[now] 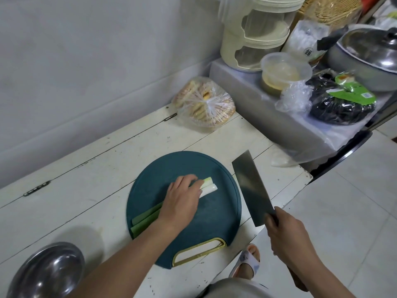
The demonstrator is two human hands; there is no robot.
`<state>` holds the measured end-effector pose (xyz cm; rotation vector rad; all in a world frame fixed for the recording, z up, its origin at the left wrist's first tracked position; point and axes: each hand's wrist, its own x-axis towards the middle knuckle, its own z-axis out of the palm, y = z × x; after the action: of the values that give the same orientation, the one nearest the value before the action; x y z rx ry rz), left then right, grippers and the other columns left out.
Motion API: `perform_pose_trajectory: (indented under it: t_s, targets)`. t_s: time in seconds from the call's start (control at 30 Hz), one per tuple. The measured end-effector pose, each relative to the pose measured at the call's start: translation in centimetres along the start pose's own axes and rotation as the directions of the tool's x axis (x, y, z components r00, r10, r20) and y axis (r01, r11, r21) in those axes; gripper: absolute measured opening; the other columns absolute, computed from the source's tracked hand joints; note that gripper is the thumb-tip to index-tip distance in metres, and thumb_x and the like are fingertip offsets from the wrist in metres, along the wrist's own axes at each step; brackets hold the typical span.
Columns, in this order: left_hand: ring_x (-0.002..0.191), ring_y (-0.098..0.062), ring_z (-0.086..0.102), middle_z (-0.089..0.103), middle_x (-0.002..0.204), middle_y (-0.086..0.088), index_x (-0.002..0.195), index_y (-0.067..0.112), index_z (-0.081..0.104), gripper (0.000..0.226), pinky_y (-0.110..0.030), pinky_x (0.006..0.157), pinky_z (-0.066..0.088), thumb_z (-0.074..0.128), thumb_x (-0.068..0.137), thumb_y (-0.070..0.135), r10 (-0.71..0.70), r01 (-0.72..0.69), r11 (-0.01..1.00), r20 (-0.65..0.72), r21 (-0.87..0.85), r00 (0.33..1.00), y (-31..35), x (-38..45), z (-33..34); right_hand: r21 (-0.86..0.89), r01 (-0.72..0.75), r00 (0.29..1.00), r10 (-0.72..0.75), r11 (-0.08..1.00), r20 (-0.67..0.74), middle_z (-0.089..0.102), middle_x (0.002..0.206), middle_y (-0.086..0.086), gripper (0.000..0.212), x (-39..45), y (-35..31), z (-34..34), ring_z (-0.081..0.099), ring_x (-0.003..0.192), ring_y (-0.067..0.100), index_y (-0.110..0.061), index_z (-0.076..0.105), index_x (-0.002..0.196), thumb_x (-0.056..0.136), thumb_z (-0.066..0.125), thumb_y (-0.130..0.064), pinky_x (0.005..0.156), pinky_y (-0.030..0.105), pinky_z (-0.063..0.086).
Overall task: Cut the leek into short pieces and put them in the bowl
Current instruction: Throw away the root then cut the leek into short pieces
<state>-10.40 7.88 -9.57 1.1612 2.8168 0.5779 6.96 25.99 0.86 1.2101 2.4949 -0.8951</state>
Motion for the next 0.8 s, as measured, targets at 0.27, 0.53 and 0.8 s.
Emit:
perform_pose_trajectory:
  t_s: [0.27, 0.53, 0.8]
  targets:
    - [0.089, -0.024, 0.057, 0.064, 0.104, -0.004, 0.124, 0.018, 0.068, 0.056, -0.034, 0.064, 0.054, 0.071, 0.076, -0.01, 0.112, -0.109, 0.993, 0.106, -0.037, 0.988, -0.9, 3.5, 2.1, 0.061, 0.03, 1.0, -0.031, 0.998, 0.006, 0.063, 0.067, 0.006, 0.021, 1.1, 0.5, -0.9, 0.066, 0.057, 0.029, -0.01, 0.062, 0.09, 0.102, 0.047, -0.018, 0.059, 0.04, 0.057]
    - [0.096, -0.012, 0.052, 0.055, 0.105, 0.009, 0.154, 0.025, 0.034, 0.061, -0.031, 0.094, 0.046, 0.058, 0.098, 0.021, -0.158, 0.259, 0.881, 0.269, -0.396, 0.95, -1.0, 5.0, 1.8, 0.089, 0.023, 0.999, -0.027, 0.996, 0.038, 0.058, 0.067, 0.0, 0.02, 1.8, 0.4, -0.7, 0.064, 0.057, 0.026, -0.013, 0.06, 0.09, 0.103, 0.046, -0.018, 0.054, 0.027, 0.046]
    - [0.085, -0.008, 0.061, 0.062, 0.096, 0.008, 0.099, 0.022, 0.068, 0.011, -0.027, 0.079, 0.051, 0.07, 0.089, 0.018, -0.451, 0.424, 0.714, 0.097, -0.558, 0.887, -0.1, 3.9, -0.9, 0.095, 0.051, 0.997, -0.055, 0.994, 0.047, 0.059, 0.065, 0.003, 0.023, 2.0, 0.2, -0.7, 0.065, 0.057, 0.029, -0.014, 0.06, 0.086, 0.103, 0.045, -0.019, 0.059, 0.04, 0.056]
